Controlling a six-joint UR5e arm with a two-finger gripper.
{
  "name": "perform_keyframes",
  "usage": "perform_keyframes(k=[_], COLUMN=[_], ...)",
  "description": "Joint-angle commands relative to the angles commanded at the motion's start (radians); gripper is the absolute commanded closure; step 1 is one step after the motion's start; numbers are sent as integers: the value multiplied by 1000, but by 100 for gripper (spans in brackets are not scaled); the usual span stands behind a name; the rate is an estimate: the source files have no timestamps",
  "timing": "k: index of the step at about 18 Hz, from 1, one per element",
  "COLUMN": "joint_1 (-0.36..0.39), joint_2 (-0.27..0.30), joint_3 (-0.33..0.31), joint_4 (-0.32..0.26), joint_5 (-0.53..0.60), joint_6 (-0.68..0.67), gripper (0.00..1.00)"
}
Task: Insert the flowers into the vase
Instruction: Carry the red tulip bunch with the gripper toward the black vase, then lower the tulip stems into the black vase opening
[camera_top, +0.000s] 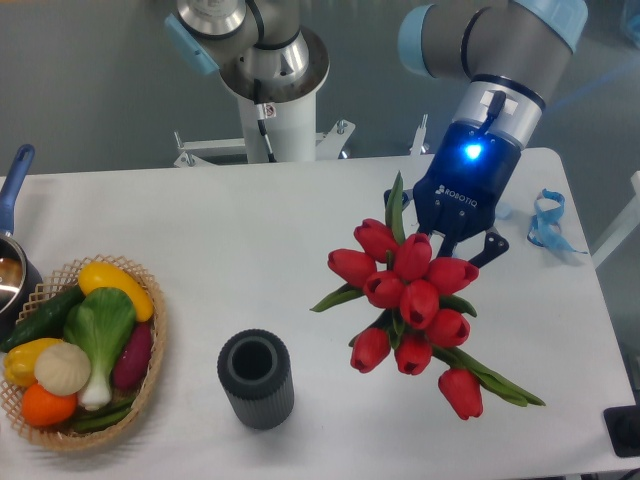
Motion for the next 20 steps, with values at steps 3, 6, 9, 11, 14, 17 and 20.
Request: perform_keyframes(k=[3,6,9,11,14,17,20], joint_1=[-12,-54,-80,-89,-89,-112,-137], joint_2=[-6,-22,-29,-35,-40,-58,-77], joint_3=[2,2,-2,0,-11,-21,-32], joint_4=[3,41,69,93,98,98,98], joint_5=[2,-2,-34,-112,-277,-409,-451], joint_6=[2,0,3,5,23,75,101], gripper=[87,87,87,87,87,87,87])
